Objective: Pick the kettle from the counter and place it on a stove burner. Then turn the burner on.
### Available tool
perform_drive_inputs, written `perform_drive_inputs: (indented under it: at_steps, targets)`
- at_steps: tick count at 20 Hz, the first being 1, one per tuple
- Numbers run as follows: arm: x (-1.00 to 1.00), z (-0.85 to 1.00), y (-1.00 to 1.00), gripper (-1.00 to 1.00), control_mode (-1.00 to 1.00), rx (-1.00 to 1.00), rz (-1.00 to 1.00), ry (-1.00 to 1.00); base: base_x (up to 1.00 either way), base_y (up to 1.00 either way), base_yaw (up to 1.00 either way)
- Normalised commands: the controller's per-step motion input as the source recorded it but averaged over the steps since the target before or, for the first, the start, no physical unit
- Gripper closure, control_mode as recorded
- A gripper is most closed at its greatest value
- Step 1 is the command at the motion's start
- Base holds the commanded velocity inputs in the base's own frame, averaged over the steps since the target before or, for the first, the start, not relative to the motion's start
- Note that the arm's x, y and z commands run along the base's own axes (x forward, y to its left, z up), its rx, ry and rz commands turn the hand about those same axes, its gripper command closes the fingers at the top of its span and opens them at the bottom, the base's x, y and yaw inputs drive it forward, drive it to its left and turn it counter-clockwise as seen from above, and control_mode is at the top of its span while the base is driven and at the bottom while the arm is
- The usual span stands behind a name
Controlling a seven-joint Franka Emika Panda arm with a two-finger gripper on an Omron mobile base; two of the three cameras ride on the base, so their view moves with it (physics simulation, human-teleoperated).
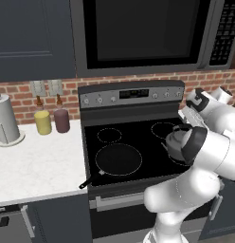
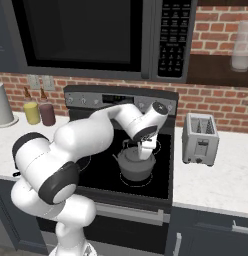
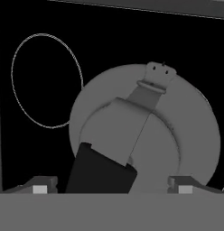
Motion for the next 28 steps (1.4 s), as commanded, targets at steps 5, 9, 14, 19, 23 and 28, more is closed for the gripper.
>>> perform_drive_inputs:
  at_steps: [5,9,14,19,23,28]
  targets:
    - [0.00,0.36,0.00,-1.00,-1.00,0.00,0.00,0.00,0.00,0.00,0.00]
    - [-0.40,0.79,0.00,-1.00,-1.00,0.00,0.01,-0.10,0.00,0.00,0.00]
    - [-0.57,0.36,0.00,-1.00,-1.00,-0.07,0.10,-0.22,0.00,0.00,0.00]
    - [-0.55,0.24,0.00,-1.00,-1.00,-0.13,0.14,-0.33,0.00,0.00,0.00]
    - [-0.52,0.16,0.00,-1.00,-1.00,-0.20,0.13,-0.34,0.00,0.00,0.00]
    - [-0.25,0.14,0.09,-1.00,-1.00,-0.26,0.05,-0.11,0.00,0.00,0.00]
